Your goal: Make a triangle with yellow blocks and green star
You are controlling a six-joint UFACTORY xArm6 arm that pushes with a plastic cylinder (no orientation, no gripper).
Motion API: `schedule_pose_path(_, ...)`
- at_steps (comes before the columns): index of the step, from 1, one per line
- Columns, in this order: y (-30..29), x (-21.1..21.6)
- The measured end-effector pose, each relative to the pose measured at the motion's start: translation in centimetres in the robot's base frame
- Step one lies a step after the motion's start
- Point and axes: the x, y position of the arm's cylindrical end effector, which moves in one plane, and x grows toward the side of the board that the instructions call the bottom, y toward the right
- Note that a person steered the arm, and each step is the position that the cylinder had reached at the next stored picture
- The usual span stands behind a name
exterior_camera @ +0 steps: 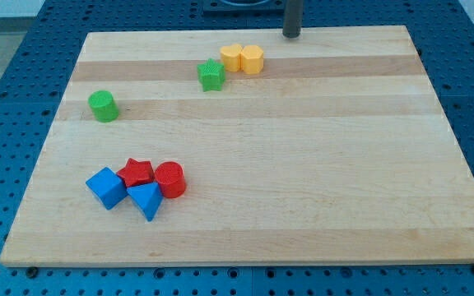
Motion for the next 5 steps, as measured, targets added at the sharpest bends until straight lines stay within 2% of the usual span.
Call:
schedule_pose_path(3,-2.7,1.6)
schedule_pose_path(5,-6.2,4.8)
